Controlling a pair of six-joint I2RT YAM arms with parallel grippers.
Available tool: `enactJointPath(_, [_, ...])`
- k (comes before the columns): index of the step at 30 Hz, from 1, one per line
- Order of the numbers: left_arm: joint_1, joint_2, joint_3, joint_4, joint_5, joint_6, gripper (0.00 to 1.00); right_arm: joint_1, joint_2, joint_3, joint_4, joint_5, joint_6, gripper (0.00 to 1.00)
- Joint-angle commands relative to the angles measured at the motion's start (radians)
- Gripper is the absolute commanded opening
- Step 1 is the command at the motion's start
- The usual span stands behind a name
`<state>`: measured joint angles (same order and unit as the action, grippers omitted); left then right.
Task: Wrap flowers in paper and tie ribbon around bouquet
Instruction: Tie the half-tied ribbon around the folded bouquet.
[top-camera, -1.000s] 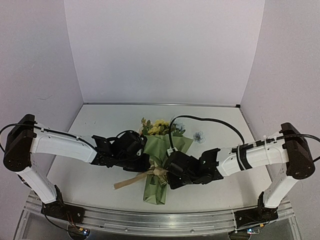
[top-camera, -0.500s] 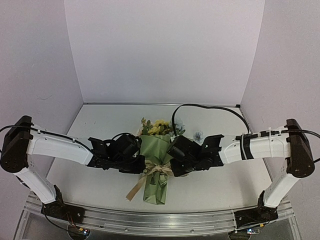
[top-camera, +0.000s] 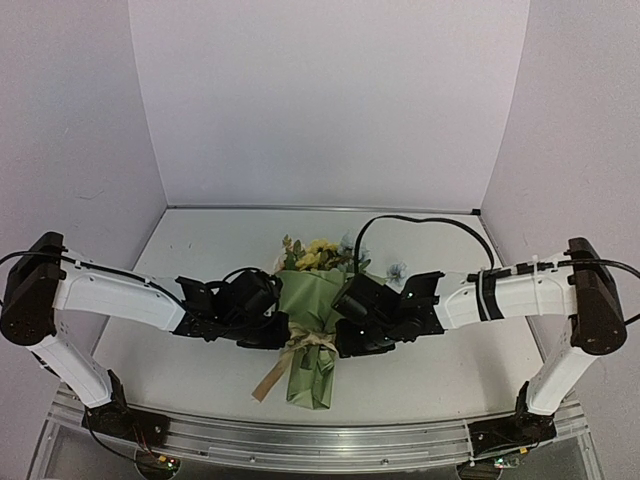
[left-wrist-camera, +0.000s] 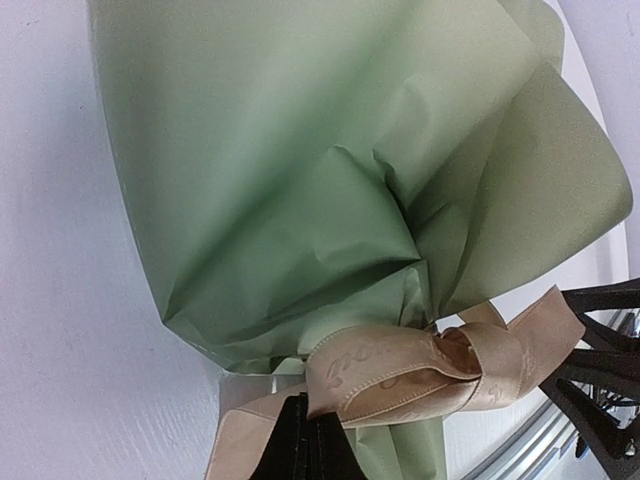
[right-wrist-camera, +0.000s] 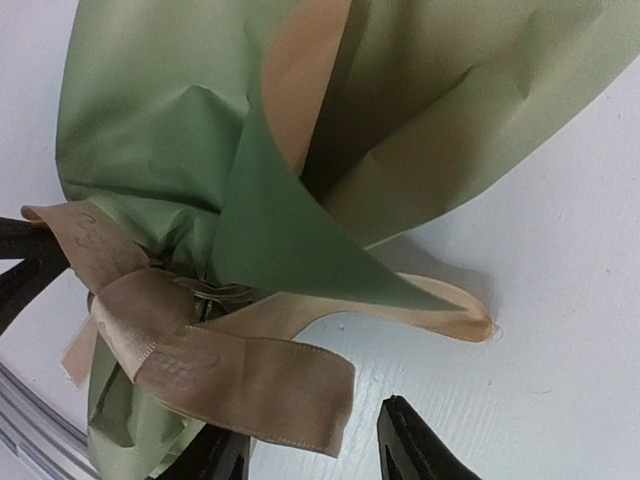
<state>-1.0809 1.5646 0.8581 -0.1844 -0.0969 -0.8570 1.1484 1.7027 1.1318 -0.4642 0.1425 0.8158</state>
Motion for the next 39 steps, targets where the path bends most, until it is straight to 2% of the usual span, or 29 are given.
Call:
enactJointPath(1, [0.000,-0.038,-0.017,0.039,0.008,-0.003,0.00,-0.001,0.023,-0.014,0.036,-0.034,0.132,0.47])
enactJointPath(4, [0.001,-0.048,-0.028,0.039,0.005,-0.010,0.00,-0.003,0.035,-0.025,0.039,-0.024,0.159,0.45])
enactJointPath(8, [0.001,-0.064,-0.044,0.034,-0.012,-0.026,0.00,-0.007,0.043,-0.030,0.039,-0.013,0.163,0.31])
enactJointPath(9, [0.001,-0.069,-0.048,0.035,-0.015,-0.029,0.00,-0.009,0.046,-0.028,0.038,-0.013,0.161,0.26])
enactJointPath(11, [0.001,-0.076,-0.057,0.033,-0.021,-0.035,0.00,-0.012,0.049,-0.023,0.036,-0.003,0.149,0.10])
enactJointPath(13, [0.001,-0.081,-0.063,0.033,-0.027,-0.037,0.00,-0.021,0.051,-0.014,0.025,0.009,0.124,0.00])
enactJointPath(20, [0.015,-0.098,-0.084,0.032,-0.036,-0.041,0.00,-0.023,0.093,0.069,-0.149,0.167,-0.006,0.00])
enactJointPath(25, [0.053,-0.119,-0.110,0.034,-0.025,-0.049,0.00,-0.022,0.094,0.078,-0.215,0.280,-0.053,0.00])
enactJointPath(39, [0.141,-0.143,-0.155,0.055,0.023,-0.076,0.00,0.058,0.170,0.104,-0.259,0.363,-0.127,0.00])
